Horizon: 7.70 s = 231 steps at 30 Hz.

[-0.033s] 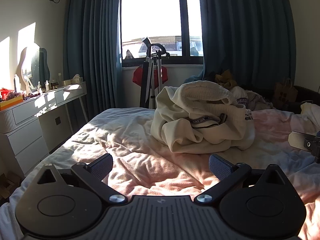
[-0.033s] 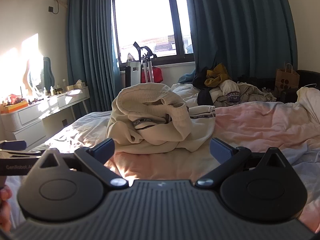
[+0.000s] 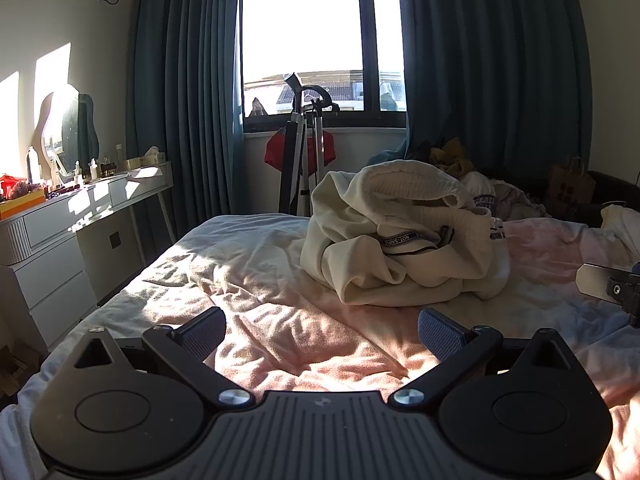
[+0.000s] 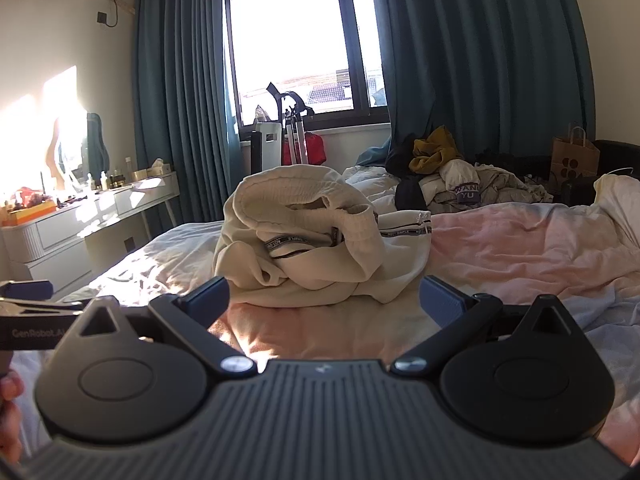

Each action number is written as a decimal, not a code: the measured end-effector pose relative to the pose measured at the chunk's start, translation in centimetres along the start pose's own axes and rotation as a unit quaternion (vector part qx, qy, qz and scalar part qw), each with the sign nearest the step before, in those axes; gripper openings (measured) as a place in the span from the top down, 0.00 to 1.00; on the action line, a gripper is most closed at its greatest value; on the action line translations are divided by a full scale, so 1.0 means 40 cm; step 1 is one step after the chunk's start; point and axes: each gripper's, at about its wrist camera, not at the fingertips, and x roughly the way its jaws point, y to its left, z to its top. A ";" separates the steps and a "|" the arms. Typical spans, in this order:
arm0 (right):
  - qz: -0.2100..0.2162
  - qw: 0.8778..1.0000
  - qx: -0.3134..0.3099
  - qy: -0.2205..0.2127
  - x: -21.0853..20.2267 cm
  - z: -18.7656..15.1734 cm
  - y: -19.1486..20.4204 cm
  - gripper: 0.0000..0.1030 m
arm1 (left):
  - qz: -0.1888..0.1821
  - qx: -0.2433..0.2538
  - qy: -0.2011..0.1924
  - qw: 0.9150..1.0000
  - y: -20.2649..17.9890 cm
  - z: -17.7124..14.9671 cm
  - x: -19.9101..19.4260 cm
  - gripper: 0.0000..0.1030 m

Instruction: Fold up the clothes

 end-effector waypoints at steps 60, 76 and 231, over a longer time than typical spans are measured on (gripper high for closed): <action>0.002 1.000 -0.001 0.007 0.010 -0.010 0.006 0.00 | -0.011 0.011 0.009 1.000 -0.012 -0.006 0.006 0.00; -0.049 0.999 0.006 0.009 0.013 -0.012 -0.017 0.00 | -0.017 0.084 0.013 0.996 -0.103 0.059 0.104 0.00; 0.042 0.993 -0.046 0.102 0.307 -0.185 0.199 0.54 | -0.174 -0.603 0.054 0.777 0.776 -0.112 0.583 0.89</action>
